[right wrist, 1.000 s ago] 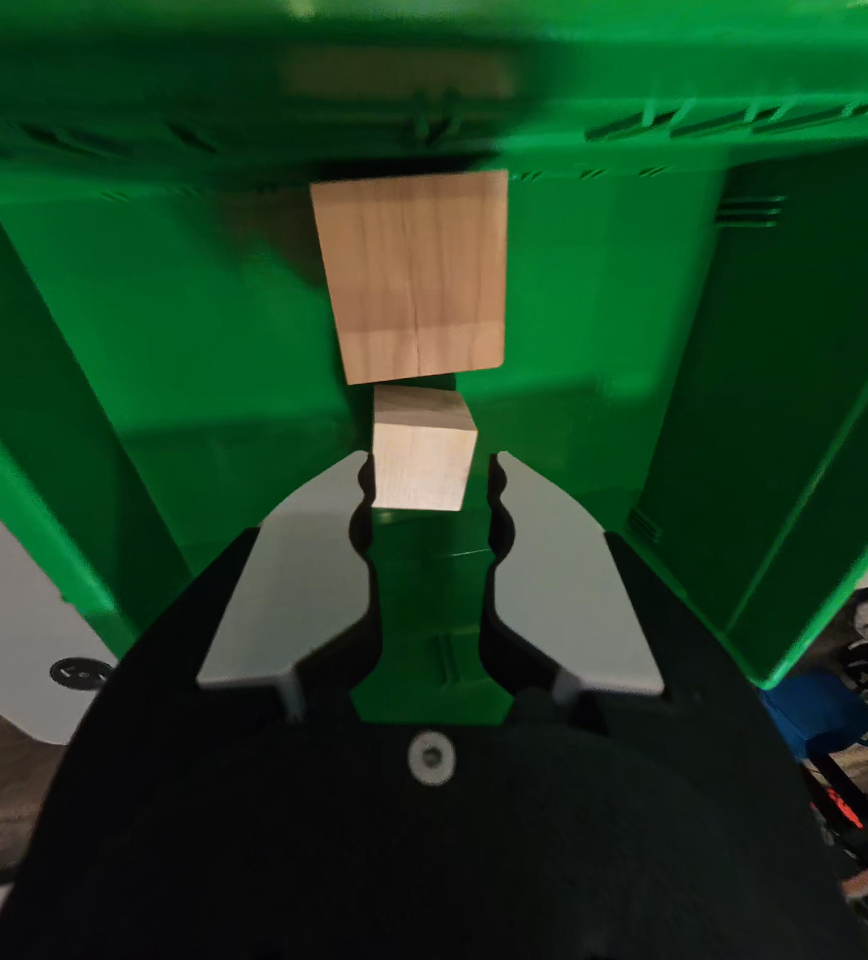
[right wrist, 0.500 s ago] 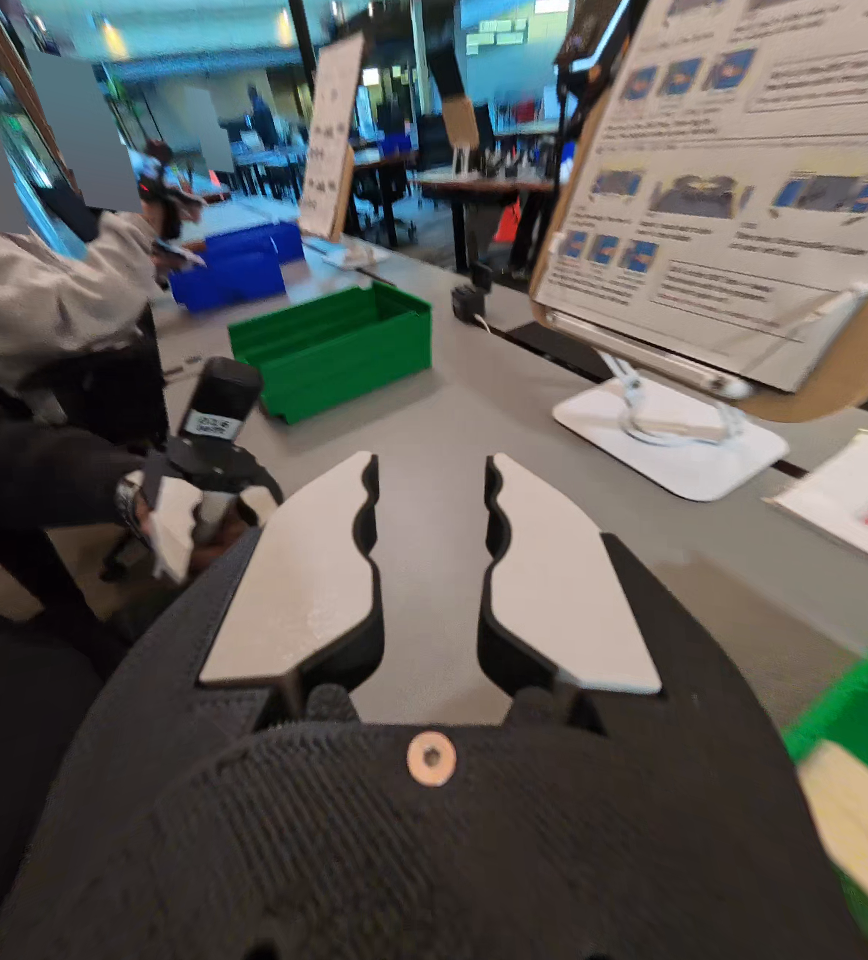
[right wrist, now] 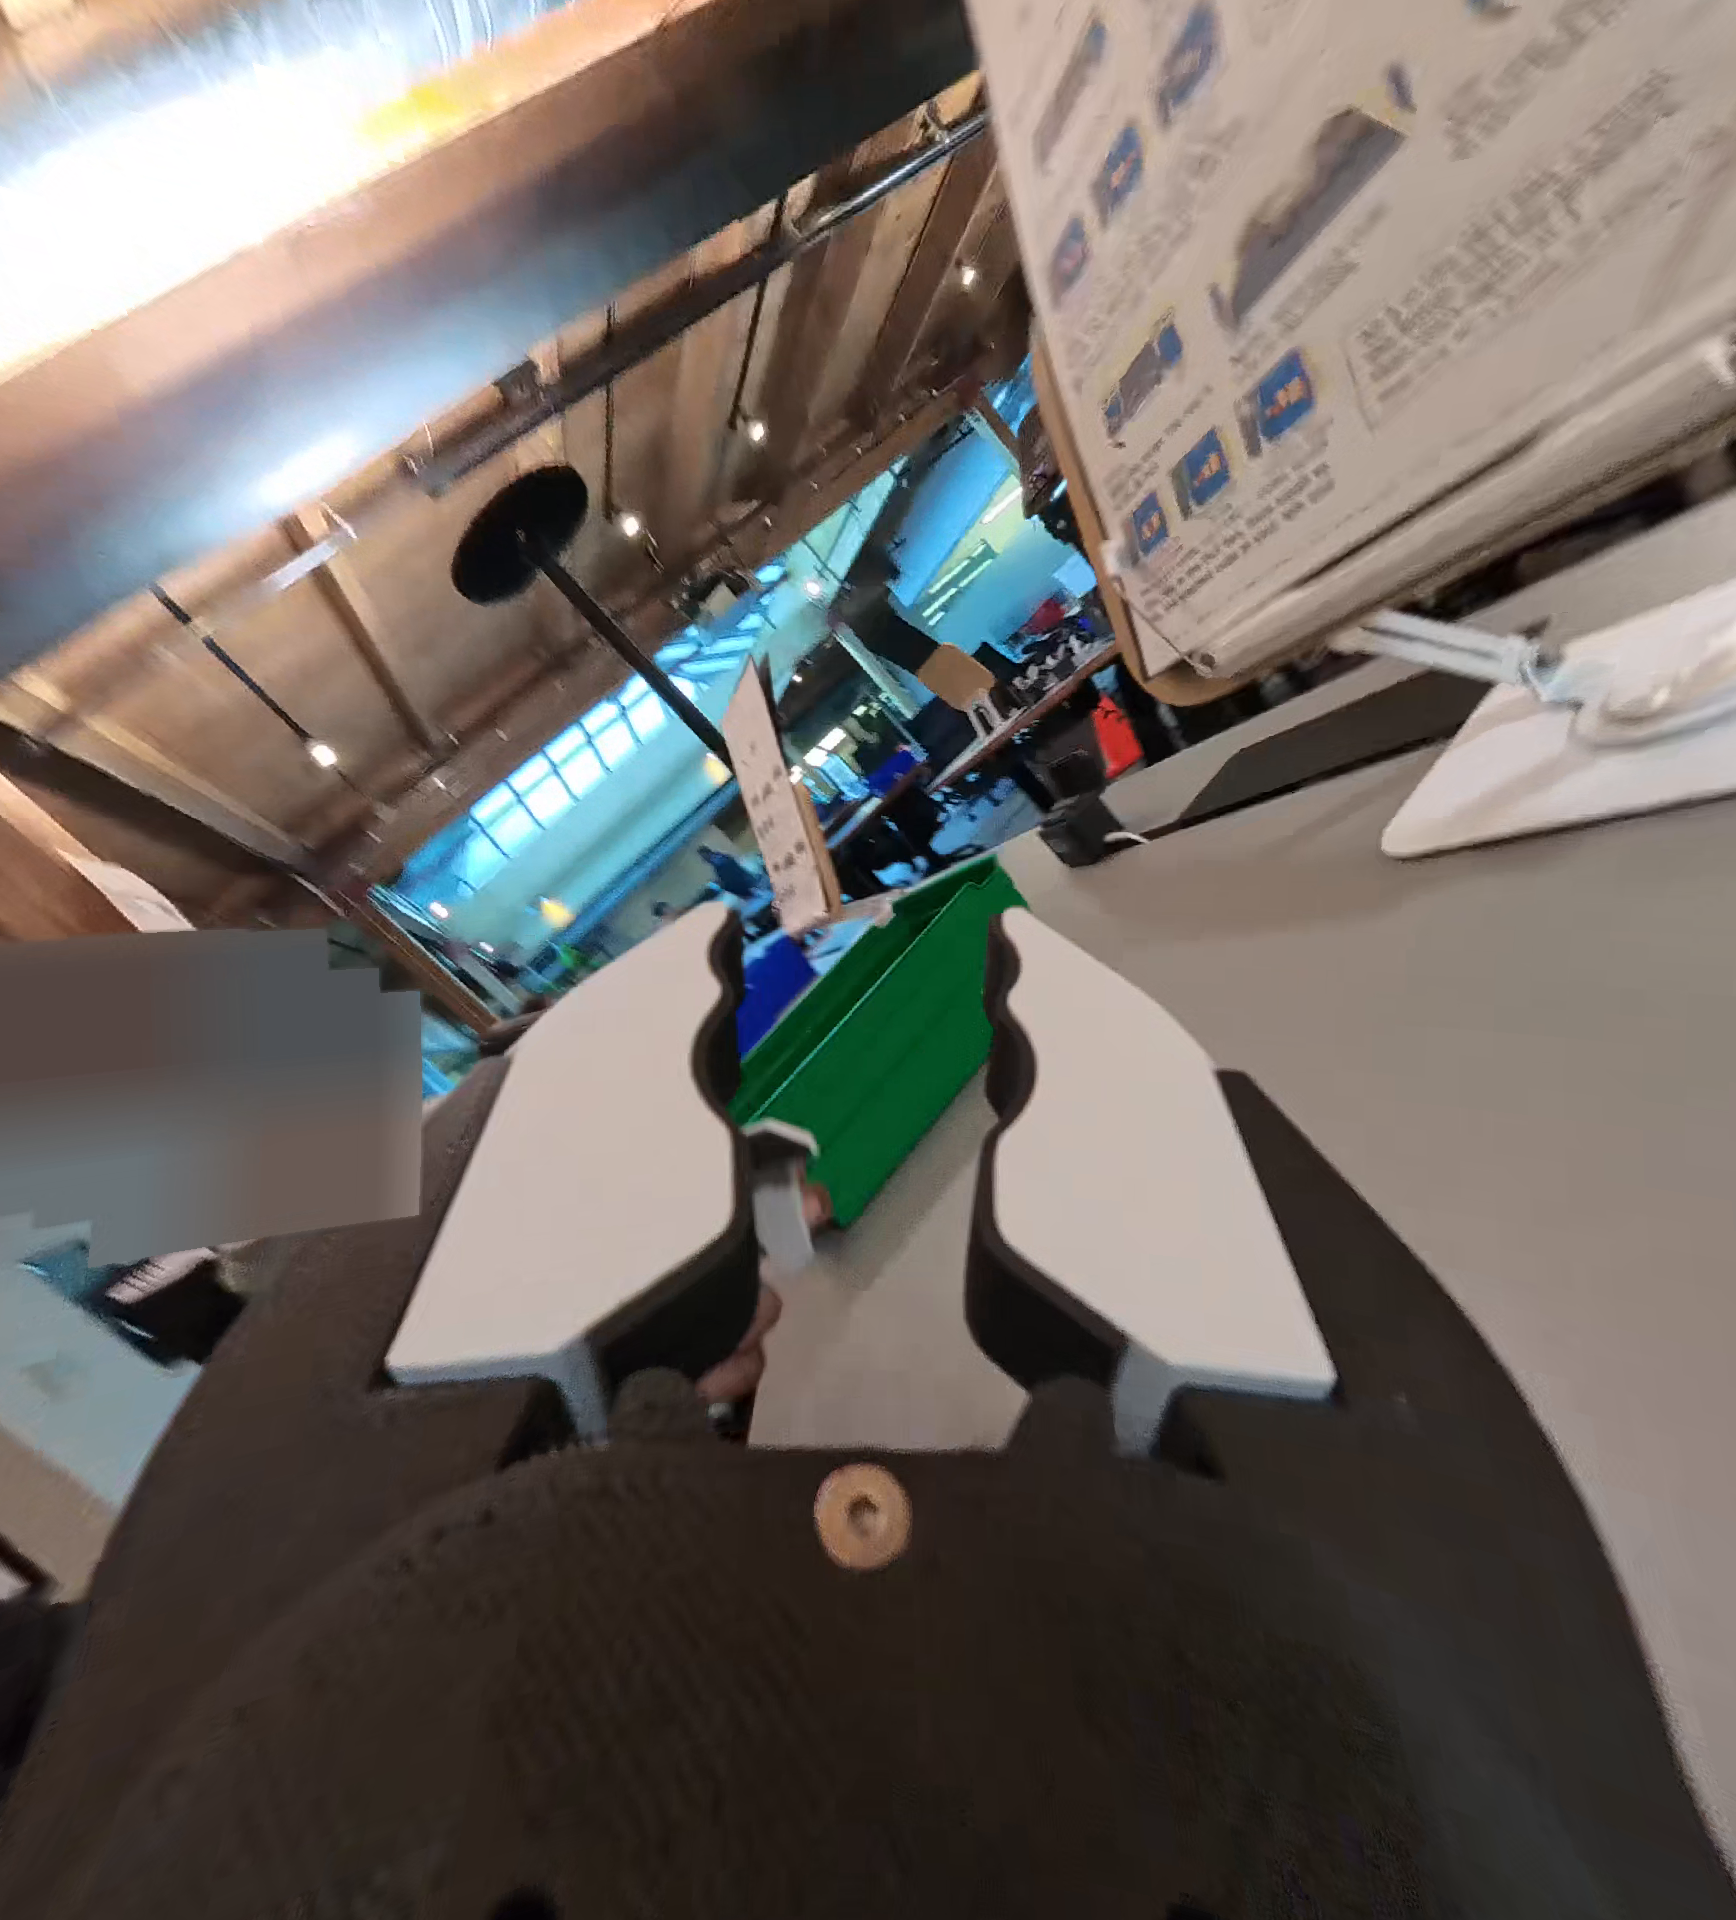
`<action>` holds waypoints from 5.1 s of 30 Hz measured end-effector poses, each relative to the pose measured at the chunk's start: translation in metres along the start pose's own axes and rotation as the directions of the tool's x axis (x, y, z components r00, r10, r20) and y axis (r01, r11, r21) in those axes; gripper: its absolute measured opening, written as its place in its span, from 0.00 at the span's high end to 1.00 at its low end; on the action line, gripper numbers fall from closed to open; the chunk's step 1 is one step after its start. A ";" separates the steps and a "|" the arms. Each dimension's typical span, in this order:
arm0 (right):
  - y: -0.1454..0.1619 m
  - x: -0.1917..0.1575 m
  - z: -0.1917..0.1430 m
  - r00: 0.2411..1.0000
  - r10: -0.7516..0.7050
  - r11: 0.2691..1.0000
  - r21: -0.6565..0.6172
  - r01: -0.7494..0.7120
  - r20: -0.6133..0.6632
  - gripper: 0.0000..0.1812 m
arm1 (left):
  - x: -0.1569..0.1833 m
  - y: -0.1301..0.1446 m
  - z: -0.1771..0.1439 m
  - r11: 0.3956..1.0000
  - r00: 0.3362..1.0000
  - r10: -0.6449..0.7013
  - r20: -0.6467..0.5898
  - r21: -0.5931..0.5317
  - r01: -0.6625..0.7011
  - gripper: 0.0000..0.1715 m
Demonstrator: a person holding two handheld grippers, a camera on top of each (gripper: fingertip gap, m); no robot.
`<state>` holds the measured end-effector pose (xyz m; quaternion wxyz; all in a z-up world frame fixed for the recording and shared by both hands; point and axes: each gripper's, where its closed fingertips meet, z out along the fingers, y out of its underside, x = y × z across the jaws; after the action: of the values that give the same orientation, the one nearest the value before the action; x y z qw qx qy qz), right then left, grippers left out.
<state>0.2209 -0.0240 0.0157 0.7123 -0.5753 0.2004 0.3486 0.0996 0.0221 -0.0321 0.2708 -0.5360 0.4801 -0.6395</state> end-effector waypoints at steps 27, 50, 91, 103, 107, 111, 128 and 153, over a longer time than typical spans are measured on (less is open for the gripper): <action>0.082 0.042 0.025 1.000 -0.022 0.962 -0.272 0.024 0.011 0.69 | -0.309 -0.018 -0.304 0.878 0.177 0.237 0.955 -0.289 0.382 0.72; 0.084 0.032 0.026 0.991 0.124 0.962 -0.250 -0.107 0.054 0.72 | -0.321 -0.004 -0.301 0.814 0.195 0.232 0.953 -0.300 0.497 1.00; 0.068 0.030 0.019 0.995 0.096 0.979 -0.182 -0.089 0.032 0.76 | -0.169 -0.102 -0.143 0.976 0.831 0.039 0.555 -0.201 0.089 0.83; 0.065 -0.004 0.016 0.976 0.120 0.975 -0.206 -0.081 0.183 0.71 | -0.003 -0.037 0.004 0.930 0.906 -0.346 -0.243 0.037 0.366 0.83; 0.075 0.001 0.018 0.983 0.106 0.969 -0.239 -0.068 0.149 0.67 | -0.014 -0.024 0.007 0.787 0.760 -0.545 -0.354 0.097 0.609 0.83; 0.091 0.004 0.023 0.990 0.070 0.958 -0.286 -0.032 0.124 0.67 | -0.016 -0.004 0.016 0.807 0.768 -0.548 -0.332 0.032 0.589 0.83; 0.121 -0.001 0.029 0.985 0.107 0.934 -0.353 -0.052 0.139 0.73 | -0.016 0.016 0.025 0.909 0.886 -0.400 -0.236 0.024 0.416 0.83; 0.130 -0.012 0.029 0.976 0.118 0.918 -0.394 -0.037 0.182 0.82 | -0.004 0.019 0.028 0.908 0.873 -0.402 -0.278 -0.001 0.418 0.83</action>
<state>0.1149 0.0128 -0.0572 0.5862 -0.6583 0.0766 0.4659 0.1240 0.0090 -0.0520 0.0765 -0.5245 0.3690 -0.7635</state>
